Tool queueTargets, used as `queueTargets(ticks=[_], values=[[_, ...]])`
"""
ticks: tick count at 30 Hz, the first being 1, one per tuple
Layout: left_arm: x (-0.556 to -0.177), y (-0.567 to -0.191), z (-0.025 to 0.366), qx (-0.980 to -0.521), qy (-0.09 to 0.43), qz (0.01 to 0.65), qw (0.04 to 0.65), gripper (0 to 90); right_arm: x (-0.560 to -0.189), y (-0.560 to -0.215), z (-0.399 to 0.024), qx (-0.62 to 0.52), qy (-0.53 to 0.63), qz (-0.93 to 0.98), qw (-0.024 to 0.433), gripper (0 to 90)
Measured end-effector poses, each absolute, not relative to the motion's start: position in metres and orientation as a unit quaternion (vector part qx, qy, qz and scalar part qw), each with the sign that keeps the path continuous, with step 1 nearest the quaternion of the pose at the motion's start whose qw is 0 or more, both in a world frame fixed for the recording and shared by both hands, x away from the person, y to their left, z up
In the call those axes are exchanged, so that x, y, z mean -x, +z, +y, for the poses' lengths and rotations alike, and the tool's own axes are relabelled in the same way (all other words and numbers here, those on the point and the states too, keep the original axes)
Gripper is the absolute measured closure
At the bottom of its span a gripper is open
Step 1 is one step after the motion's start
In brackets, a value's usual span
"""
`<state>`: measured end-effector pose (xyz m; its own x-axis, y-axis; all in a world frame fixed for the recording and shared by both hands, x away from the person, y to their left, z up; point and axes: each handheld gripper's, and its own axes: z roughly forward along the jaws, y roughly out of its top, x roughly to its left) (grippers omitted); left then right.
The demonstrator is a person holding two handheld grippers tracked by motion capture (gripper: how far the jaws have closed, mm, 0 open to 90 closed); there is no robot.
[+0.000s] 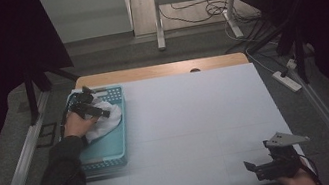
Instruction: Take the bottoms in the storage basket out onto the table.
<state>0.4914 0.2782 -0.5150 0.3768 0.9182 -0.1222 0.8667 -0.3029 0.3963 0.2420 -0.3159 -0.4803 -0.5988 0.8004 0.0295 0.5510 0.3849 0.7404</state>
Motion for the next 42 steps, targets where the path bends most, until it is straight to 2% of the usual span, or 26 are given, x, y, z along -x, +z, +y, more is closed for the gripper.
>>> queueTargets(ticks=[7, 12, 15, 17, 20, 23, 25, 34, 42], values=[[-0.491, -0.521, 0.272, -0.81, 0.086, 0.552, 0.178, 0.0, -0.242, -0.48, -0.316, -0.413, 0.367, 0.816, 0.17, 0.0], [-0.488, -0.521, 0.271, -0.807, 0.091, 0.556, 0.176, 4.8, -0.242, -0.48, -0.315, -0.413, 0.369, 0.816, 0.169, 0.0], [-0.486, -0.519, 0.272, -0.806, 0.093, 0.554, 0.184, 14.9, -0.242, -0.48, -0.315, -0.412, 0.367, 0.817, 0.169, 0.0], [-0.483, -0.518, 0.273, -0.806, 0.098, 0.551, 0.193, 28.8, -0.242, -0.48, -0.315, -0.411, 0.367, 0.817, 0.169, 0.0], [-0.482, -0.517, 0.274, -0.806, 0.099, 0.548, 0.199, 38.2, -0.242, -0.48, -0.315, -0.411, 0.367, 0.817, 0.17, 0.0], [-0.481, -0.516, 0.275, -0.804, 0.099, 0.55, 0.204, 52.6, -0.242, -0.48, -0.315, -0.41, 0.367, 0.817, 0.17, 0.0], [-0.481, -0.515, 0.276, -0.804, 0.097, 0.551, 0.203, 55.9, -0.242, -0.48, -0.315, -0.411, 0.367, 0.817, 0.169, 0.0], [-0.484, -0.507, 0.272, -0.793, 0.08, 0.576, 0.184, 61.6, -0.242, -0.48, -0.315, -0.412, 0.367, 0.816, 0.17, 0.0], [-0.477, -0.489, 0.279, -0.784, 0.062, 0.58, 0.213, 61.8, -0.242, -0.48, -0.315, -0.413, 0.368, 0.816, 0.17, 0.0]])
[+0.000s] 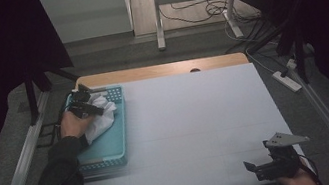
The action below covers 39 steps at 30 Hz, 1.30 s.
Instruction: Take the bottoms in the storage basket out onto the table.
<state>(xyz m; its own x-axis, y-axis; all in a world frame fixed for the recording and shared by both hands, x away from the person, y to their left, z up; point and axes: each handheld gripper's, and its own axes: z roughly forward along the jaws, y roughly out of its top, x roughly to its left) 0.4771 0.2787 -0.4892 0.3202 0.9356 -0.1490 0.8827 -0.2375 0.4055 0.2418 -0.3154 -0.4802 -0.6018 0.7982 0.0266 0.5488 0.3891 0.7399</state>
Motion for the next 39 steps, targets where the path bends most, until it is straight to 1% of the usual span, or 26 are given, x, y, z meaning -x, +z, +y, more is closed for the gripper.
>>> queueTargets(ticks=[8, 14, 32, 39], values=[[-0.466, -0.465, 0.283, -0.781, 0.065, 0.568, 0.252, 61.9, -0.242, -0.48, -0.315, -0.413, 0.367, 0.816, 0.17, 0.0], [-0.461, -0.451, 0.283, -0.784, 0.068, 0.557, 0.267, 61.9, -0.242, -0.48, -0.315, -0.413, 0.367, 0.816, 0.17, 0.0], [-0.448, -0.414, 0.275, -0.791, 0.075, 0.527, 0.302, 62.0, -0.242, -0.48, -0.315, -0.413, 0.367, 0.816, 0.171, 0.0], [-0.444, -0.399, 0.268, -0.797, 0.079, 0.516, 0.304, 62.0, -0.242, -0.48, -0.315, -0.413, 0.369, 0.815, 0.17, 0.0]])
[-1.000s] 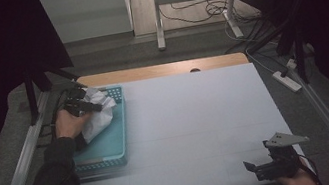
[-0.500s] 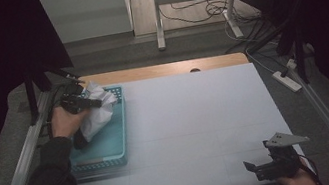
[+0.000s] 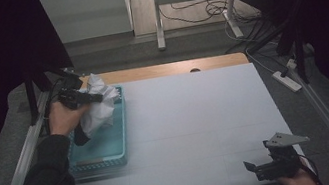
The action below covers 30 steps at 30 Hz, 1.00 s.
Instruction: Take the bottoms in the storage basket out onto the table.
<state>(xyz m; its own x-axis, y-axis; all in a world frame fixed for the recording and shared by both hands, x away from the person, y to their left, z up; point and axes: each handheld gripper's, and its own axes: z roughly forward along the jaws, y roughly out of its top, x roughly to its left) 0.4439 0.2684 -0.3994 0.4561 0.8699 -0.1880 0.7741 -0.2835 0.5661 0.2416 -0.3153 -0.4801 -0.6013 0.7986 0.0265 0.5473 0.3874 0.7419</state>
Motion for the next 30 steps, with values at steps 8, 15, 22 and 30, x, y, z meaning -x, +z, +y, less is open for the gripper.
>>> queueTargets(ticks=[8, 15, 22, 30], values=[[-0.441, -0.386, 0.267, -0.799, 0.084, 0.509, 0.309, 62.1, -0.242, -0.48, -0.315, -0.413, 0.368, 0.815, 0.171, 0.0], [-0.436, -0.37, 0.266, -0.797, 0.093, 0.505, 0.319, 62.1, -0.242, -0.48, -0.315, -0.413, 0.368, 0.815, 0.171, 0.0], [-0.434, -0.357, 0.262, -0.8, 0.101, 0.497, 0.321, 62.1, -0.242, -0.48, -0.315, -0.413, 0.368, 0.815, 0.172, 0.0], [-0.431, -0.341, 0.256, -0.803, 0.109, 0.488, 0.325, 62.1, -0.241, -0.48, -0.316, -0.413, 0.368, 0.815, 0.172, 0.0]])
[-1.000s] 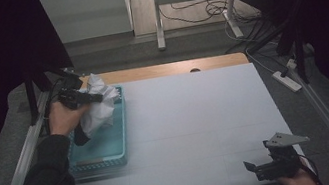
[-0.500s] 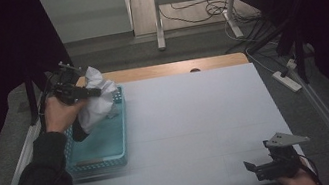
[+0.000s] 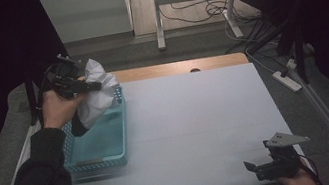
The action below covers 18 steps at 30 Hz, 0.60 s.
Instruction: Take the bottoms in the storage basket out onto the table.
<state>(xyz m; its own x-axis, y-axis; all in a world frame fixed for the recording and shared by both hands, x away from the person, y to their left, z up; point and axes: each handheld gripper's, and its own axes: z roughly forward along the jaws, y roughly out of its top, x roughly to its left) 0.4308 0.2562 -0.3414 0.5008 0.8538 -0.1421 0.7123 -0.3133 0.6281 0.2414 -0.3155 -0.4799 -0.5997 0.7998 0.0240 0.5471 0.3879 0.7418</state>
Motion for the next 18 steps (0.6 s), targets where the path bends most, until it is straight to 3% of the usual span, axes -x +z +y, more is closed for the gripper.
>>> queueTargets(ticks=[18], values=[[-0.425, -0.312, 0.24, -0.807, 0.116, 0.461, 0.351, 62.1, -0.241, -0.48, -0.316, -0.413, 0.369, 0.815, 0.172, 0.0]])
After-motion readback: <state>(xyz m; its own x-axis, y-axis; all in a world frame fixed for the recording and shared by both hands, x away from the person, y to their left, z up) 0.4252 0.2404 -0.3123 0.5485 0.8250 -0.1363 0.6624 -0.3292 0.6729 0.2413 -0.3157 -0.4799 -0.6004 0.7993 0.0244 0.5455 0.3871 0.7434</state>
